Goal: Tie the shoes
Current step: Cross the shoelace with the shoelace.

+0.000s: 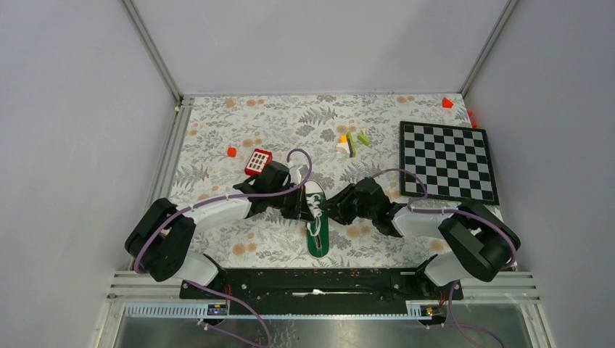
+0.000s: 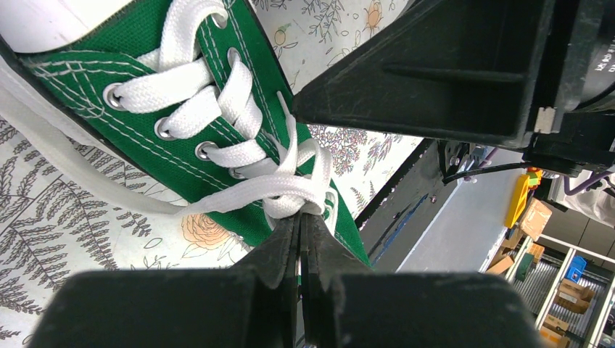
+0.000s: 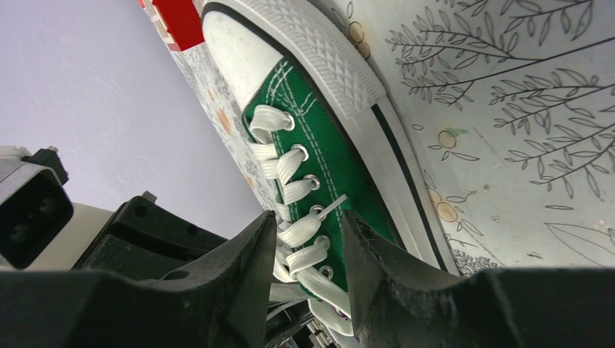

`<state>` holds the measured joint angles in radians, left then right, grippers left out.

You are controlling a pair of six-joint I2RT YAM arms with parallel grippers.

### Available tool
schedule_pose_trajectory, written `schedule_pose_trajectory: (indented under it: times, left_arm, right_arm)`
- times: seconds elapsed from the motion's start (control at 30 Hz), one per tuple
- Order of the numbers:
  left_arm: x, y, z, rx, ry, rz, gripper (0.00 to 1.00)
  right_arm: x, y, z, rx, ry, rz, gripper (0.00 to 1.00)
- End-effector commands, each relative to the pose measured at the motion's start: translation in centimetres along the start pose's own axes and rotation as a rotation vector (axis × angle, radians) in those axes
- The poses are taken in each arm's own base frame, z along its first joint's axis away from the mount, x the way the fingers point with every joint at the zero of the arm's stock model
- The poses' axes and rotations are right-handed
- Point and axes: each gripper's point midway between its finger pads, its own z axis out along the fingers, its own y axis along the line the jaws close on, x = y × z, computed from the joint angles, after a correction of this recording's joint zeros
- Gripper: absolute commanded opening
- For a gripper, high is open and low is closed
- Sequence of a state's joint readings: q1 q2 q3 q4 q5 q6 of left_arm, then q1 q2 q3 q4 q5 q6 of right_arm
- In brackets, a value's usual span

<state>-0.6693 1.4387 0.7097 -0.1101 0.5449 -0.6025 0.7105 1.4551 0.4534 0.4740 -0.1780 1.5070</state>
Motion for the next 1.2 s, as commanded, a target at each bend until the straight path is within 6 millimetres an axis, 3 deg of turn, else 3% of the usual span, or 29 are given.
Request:
schedule_pose_trajectory:
  times: [0.0,0.47,0.57,0.7,0.73,0.93,1.17]
  left_arm:
    - [-0.6,-0.5,-0.1,0.021,-0.035,0.041,0.0]
    - [-0.8,-0.8,-0.3,0.026,-0.043,0.051,0.0]
    - [-0.8,-0.9,-0.4,0.028,-0.044,0.053,0.0]
    - [-0.8,-0.9,-0.4,0.031,-0.043,0.053,0.0]
    - [-0.9,-1.0,-0.4,0.031,-0.045,0.054,0.0]
    - [-0.8,-0.9,-0.7,0.021,-0.043,0.056,0.0]
    - [-1.1,-1.4,-1.1,0.028,-0.056,0.067,0.0]
  right_arm:
    - [0.2,1.0,0.4,-0.026,0.018,0.002,0.46]
    - [0.9,2.2,1.8,-0.058,0.081,0.019,0.42]
    - [0.7,2.1,1.6,-0.051,0.067,0.012,0.31]
    - [0.5,2.0,1.5,-0.06,0.051,0.01,0.03]
    - [0.4,2.0,1.5,-0.059,0.047,0.007,0.0]
    - [-0.4,3.1,1.0,-0.084,0.007,-0.018,0.0]
    - [-2.4,5.3,-1.1,-0.088,-0.11,-0.115,0.0]
